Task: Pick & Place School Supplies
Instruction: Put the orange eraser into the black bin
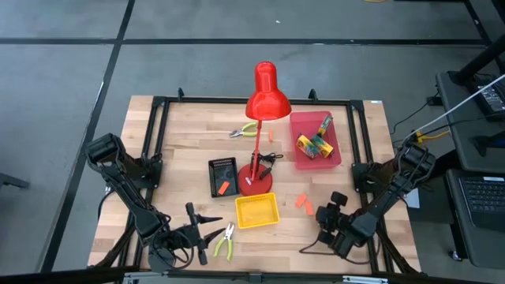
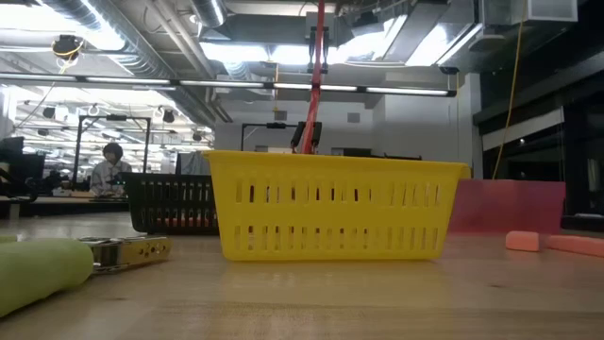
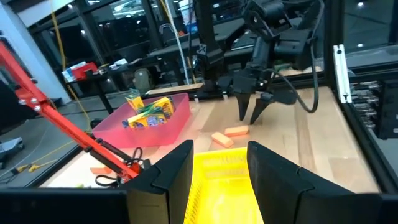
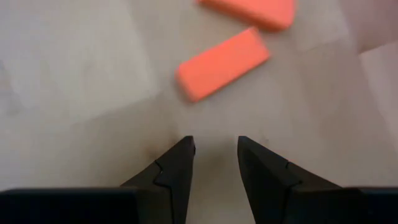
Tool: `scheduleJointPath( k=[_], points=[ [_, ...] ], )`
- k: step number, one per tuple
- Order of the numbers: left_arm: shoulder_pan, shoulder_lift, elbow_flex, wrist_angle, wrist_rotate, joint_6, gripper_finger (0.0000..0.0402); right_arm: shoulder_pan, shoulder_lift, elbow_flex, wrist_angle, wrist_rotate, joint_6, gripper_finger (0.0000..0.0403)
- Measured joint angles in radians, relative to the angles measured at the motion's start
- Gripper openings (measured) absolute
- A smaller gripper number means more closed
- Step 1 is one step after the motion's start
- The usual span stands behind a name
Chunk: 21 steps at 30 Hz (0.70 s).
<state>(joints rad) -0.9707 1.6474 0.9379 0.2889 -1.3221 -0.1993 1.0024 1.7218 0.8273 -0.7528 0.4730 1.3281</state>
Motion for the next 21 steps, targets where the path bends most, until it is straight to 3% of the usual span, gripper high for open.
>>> scheduleJointPath(
  k=[6, 10, 15, 21],
  points=[
    [0.0, 0.0, 0.0, 0.004, 0.012, 0.0, 0.0148, 0.009, 0.002, 0.054, -0.04, -0.021, -0.019, 0.0134],
    [0.0, 0.0, 0.0, 0.004, 0.012, 0.0, 0.0148, 0.01, 0.002, 0.074, -0.038, 0.131, 0.048, 0.0134],
    [0.0, 0.0, 0.0, 0.004, -0.002, -0.028, 0.0148, 0.013, 0.0, 0.09, -0.025, 0.316, 0.272, 0.0134],
    [0.005, 0.0, 0.0, 0.037, -0.039, -0.085, 0.0148, -0.009, -0.011, 0.09, -0.038, 0.277, 0.454, 0.0134]
  ],
)
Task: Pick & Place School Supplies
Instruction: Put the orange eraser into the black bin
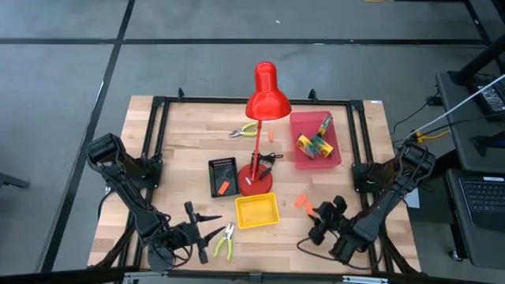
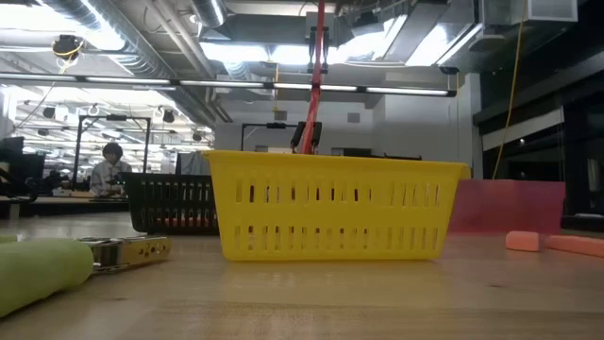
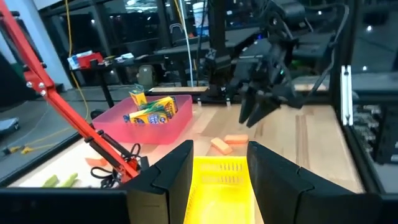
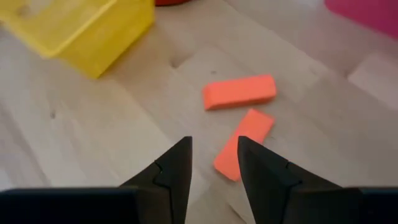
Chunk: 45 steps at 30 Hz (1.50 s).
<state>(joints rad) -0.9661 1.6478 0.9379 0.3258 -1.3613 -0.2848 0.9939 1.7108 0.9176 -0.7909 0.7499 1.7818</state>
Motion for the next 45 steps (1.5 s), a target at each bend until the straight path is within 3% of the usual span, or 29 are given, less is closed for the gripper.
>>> scheduleJointPath(
  k=[5, 9, 20, 25, 32, 36, 41, 45],
  points=[
    [0.013, 0.0, 0.0, 0.044, -0.001, 0.01, 0.0148, -0.093, -0.003, 0.0, 0.002, -0.095, 0.077, 0.0134],
    [0.021, 0.0, 0.0, 0.046, 0.0, 0.017, 0.0148, -0.146, -0.003, 0.0, 0.016, -0.114, 0.008, 0.0134],
    [0.018, 0.0, 0.0, 0.047, 0.003, 0.036, 0.0148, -0.166, 0.055, 0.001, -0.017, -0.201, -0.029, 0.0138],
    [0.018, 0.0, 0.0, 0.099, 0.025, 0.065, 0.0148, -0.171, 0.141, 0.008, 0.023, -0.196, 0.016, 0.0163],
    [0.002, 0.0, 0.0, 0.185, 0.061, 0.158, 0.0148, -0.162, 0.153, 0.014, 0.037, -0.199, 0.083, 0.0191],
    [-0.013, 0.0, 0.0, 0.185, 0.069, 0.16, 0.0148, -0.154, 0.159, 0.044, 0.021, -0.194, 0.12, 0.0155],
    [-0.043, 0.0, 0.0, 0.182, 0.069, 0.161, 0.0148, -0.148, 0.162, 0.085, 0.045, -0.221, 0.123, 0.0045],
    [-0.068, 0.0, 0.0, 0.18, 0.055, 0.16, 0.0148, -0.122, 0.164, 0.136, 0.068, -0.197, 0.121, 0.0034]
  ],
)
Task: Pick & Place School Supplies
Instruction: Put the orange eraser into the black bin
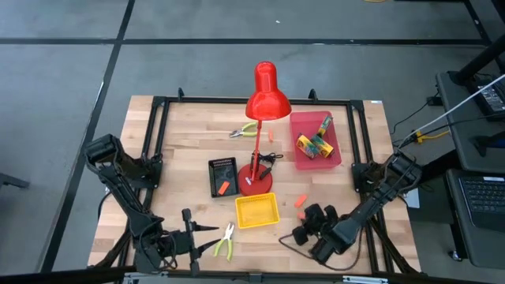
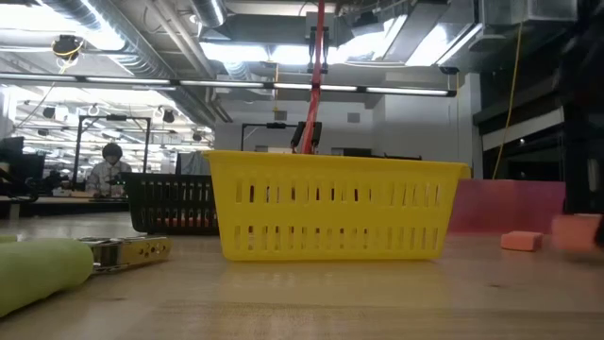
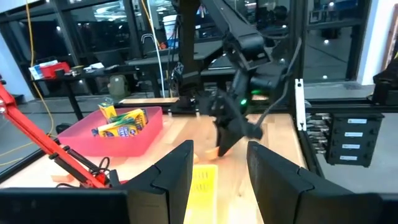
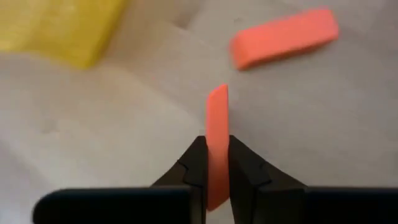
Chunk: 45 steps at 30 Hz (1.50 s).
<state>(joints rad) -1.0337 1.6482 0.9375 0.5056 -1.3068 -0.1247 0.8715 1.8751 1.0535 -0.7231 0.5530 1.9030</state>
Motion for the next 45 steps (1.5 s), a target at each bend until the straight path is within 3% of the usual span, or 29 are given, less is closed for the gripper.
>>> scheduleJointPath(
  k=[6, 11, 15, 18, 21, 25, 32, 45],
  points=[
    [-0.022, 0.0, 0.0, -0.011, -0.073, 0.008, 0.0148, 0.046, 0.004, 0.208, -0.06, 0.211, -0.137, 0.0034],
    [-0.002, 0.0, 0.0, -0.045, -0.056, 0.007, 0.0148, 0.035, 0.035, 0.44, 0.065, 0.376, -0.597, 0.0034],
    [0.06, 0.0, 0.0, -0.012, 0.184, -0.023, 0.0148, -0.007, 0.057, 0.54, 0.253, 0.404, -1.0, 0.0034],
    [0.098, 0.0, 0.0, 0.087, 0.366, 0.011, 0.0149, -0.029, 0.058, 0.548, 0.4, 0.333, -1.19, 0.0034],
    [0.108, 0.0, 0.0, 0.199, 0.497, 0.114, 0.0157, -0.034, 0.059, 0.548, 0.419, 0.311, -1.224, 0.0034],
    [0.114, -0.001, 0.0, 0.28, 0.576, 0.206, 0.0177, -0.035, 0.075, 0.548, 0.465, 0.313, -1.245, 0.0034],
    [0.179, -0.001, 0.0, 0.27, 0.626, 0.17, 0.021, -0.049, 0.115, 0.548, 0.574, 0.269, -1.332, 0.0034],
    [0.272, 0.025, 0.0, 0.274, 0.772, 0.109, 0.0212, -0.068, 0.115, 0.548, 0.686, 0.262, -1.461, 0.0034]
  ],
)
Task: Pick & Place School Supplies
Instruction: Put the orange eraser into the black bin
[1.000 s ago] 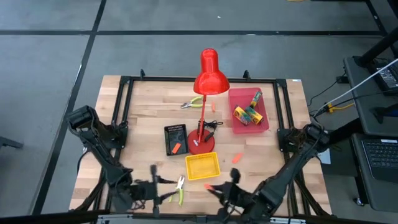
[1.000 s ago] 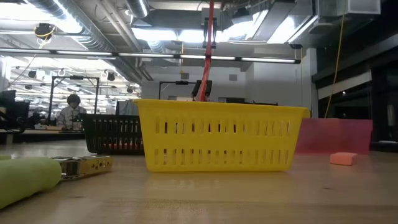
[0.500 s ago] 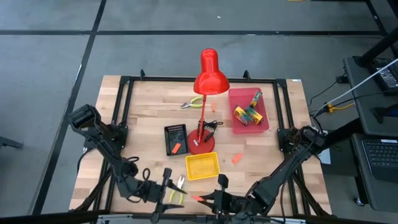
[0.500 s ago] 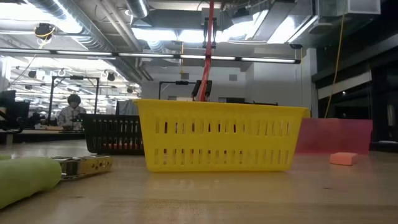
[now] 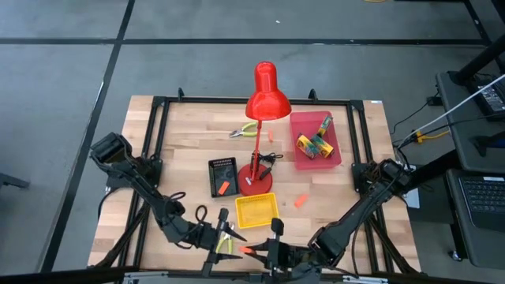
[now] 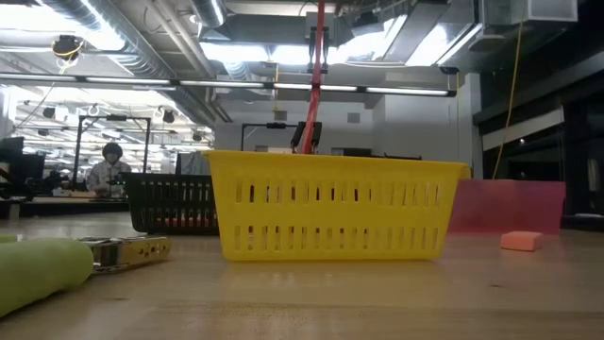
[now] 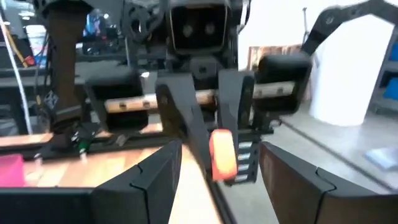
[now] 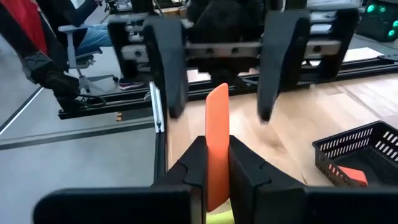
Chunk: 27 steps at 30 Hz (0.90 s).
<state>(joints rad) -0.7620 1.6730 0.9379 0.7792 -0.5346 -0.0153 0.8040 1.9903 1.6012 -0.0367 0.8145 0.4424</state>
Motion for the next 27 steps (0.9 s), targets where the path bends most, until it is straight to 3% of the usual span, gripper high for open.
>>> scheduleJointPath(
  k=[6, 16, 21, 25, 27],
  points=[
    [0.007, 0.0, 0.0, 0.015, 0.007, -0.015, 0.0191, 0.002, 0.0, 0.0, 0.0, 0.005, -0.006, 0.0034],
    [0.006, -0.001, 0.0, 0.011, 0.011, -0.032, 0.0031, 0.001, 0.0, 0.0, -0.001, 0.021, -0.018, 0.0034],
    [0.006, -0.002, 0.0, 0.021, 0.033, -0.001, 0.0022, 0.001, 0.0, 0.0, 0.032, 0.016, -0.082, 0.0038],
    [-0.004, -0.002, 0.001, 0.008, -0.001, 0.011, 0.0022, 0.006, -0.001, -0.001, 0.057, 0.091, -0.111, 0.0114],
    [-0.024, -0.002, 0.001, 0.003, -0.075, 0.039, 0.0022, 0.016, -0.004, -0.001, 0.056, 0.17, -0.134, 0.0159]
  ],
)
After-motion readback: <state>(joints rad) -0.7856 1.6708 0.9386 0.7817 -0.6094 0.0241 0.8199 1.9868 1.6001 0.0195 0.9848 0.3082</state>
